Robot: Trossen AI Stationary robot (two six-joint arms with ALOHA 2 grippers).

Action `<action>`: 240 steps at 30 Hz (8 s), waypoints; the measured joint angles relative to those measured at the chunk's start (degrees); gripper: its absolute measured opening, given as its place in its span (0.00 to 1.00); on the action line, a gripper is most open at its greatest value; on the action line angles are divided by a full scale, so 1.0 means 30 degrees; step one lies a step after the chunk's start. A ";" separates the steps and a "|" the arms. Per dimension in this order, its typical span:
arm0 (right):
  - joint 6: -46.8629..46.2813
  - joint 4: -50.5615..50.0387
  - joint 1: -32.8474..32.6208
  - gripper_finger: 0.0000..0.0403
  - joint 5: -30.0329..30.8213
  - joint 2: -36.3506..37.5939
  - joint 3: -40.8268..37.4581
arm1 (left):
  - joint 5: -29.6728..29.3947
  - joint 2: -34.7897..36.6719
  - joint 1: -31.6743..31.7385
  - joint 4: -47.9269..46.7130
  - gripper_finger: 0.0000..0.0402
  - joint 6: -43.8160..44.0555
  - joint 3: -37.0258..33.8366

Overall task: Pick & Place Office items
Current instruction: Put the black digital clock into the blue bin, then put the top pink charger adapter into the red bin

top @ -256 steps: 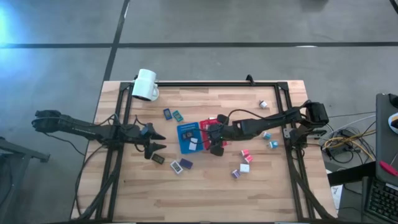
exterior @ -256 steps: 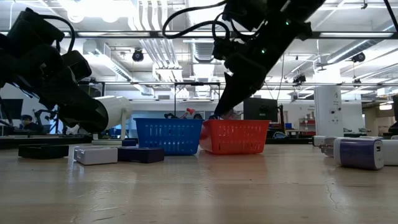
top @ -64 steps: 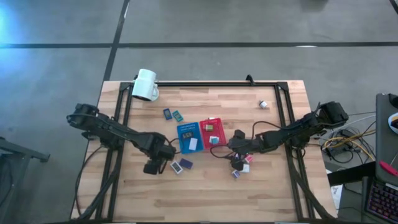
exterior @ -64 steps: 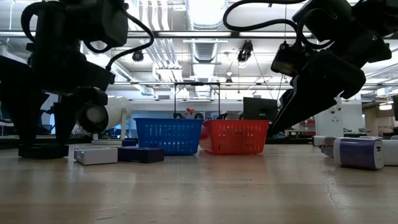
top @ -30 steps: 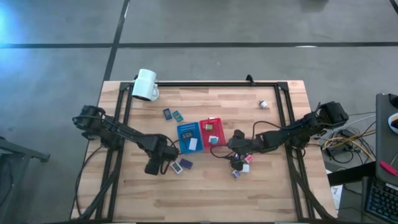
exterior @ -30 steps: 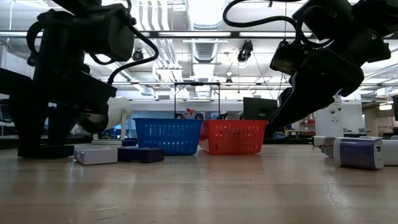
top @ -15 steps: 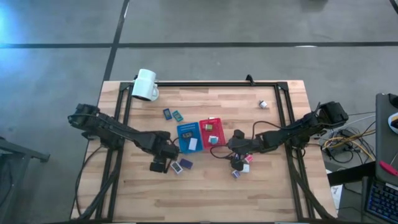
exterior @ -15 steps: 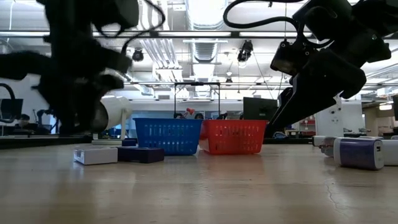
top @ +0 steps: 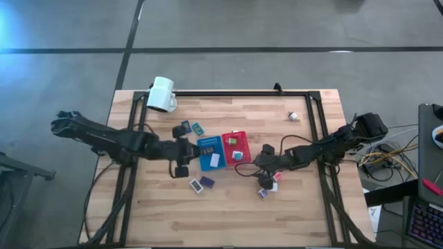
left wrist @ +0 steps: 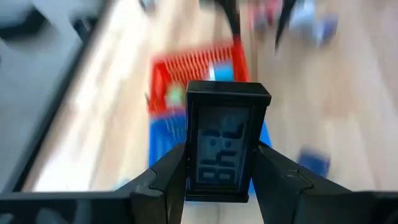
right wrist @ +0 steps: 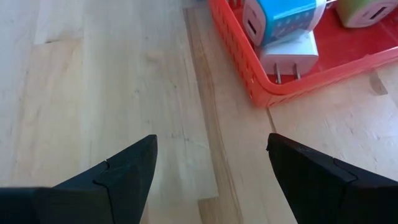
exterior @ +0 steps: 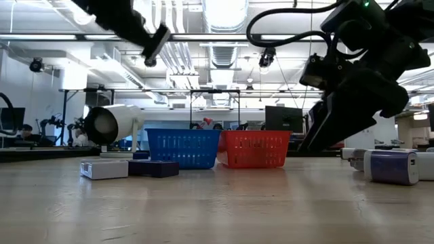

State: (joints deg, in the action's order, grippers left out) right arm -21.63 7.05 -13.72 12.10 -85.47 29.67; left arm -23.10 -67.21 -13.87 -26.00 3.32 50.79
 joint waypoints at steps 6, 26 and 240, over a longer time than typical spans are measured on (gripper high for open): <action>-0.0158 0.0007 0.0000 0.74 0.0000 -0.0005 -0.0057 | -0.0127 0.1891 0.0806 0.4200 0.37 -0.0438 -0.2513; -0.0180 0.0291 0.0000 0.74 0.0007 -0.0006 -0.0072 | 0.4522 -0.1910 0.4387 0.7630 0.37 0.0245 -0.4665; 0.5290 -0.0251 0.0115 0.29 0.4719 0.3222 0.3012 | -0.3872 -0.2829 -0.4232 0.1477 0.63 0.8810 -0.4185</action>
State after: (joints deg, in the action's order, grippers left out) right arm -5.76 6.30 -13.37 26.26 -75.81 38.70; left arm -34.72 -75.70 -26.57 -21.57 29.75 38.24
